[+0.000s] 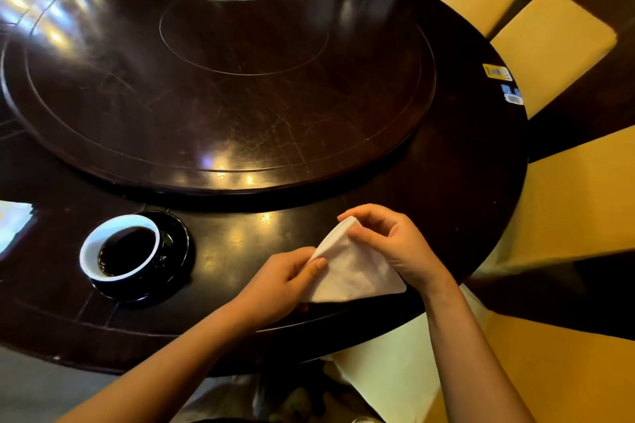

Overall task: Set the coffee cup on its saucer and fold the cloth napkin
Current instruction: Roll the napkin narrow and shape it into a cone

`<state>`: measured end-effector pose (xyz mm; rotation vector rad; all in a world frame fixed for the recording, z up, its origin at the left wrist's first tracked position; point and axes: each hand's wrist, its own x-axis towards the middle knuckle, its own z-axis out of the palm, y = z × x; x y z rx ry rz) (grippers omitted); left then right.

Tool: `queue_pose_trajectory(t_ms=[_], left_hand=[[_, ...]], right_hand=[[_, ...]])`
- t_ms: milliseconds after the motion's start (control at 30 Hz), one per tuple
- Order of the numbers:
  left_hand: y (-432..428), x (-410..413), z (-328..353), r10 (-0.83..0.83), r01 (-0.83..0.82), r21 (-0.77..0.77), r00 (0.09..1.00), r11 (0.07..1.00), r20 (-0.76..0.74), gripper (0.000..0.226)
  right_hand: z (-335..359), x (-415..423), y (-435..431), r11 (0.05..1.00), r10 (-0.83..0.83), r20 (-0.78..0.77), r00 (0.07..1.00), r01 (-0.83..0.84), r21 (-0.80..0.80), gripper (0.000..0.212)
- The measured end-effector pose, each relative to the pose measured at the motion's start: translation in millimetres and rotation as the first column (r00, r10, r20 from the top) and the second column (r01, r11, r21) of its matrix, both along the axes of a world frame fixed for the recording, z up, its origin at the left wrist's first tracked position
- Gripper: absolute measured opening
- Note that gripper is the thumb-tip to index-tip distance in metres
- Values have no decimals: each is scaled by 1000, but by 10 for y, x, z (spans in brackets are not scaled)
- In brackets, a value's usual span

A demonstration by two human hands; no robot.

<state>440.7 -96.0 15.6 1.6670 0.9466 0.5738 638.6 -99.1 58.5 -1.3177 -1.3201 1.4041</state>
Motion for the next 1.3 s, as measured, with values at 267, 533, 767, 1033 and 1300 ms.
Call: queue_pose_trajectory(t_ms=[267,533,767,1033,1300], left_hand=[[25,-27,-23,-25,44,142,991,989,-135,51],[22,36,79,87,-81,98,994,992,-61,12],[-90,-269,2,120,-117,26,978,993,-172,35],[-363,-612,-110,328,-295,156,906,943,-268,30],[-491,-735,-418,580,-365,499,714,786,-393,41]], right_hand=[[34,-74,65,998,-60,37,998,58,35,6],[-13,-126,59,984,-178,-13,984,178,18,2],[-284,-249,157,980,-191,-69,979,187,-64,3],[-458,-609,360,999,-12,-16,1000,12,-35,2],[-135,-837,648,946,180,399,899,-269,179,11]])
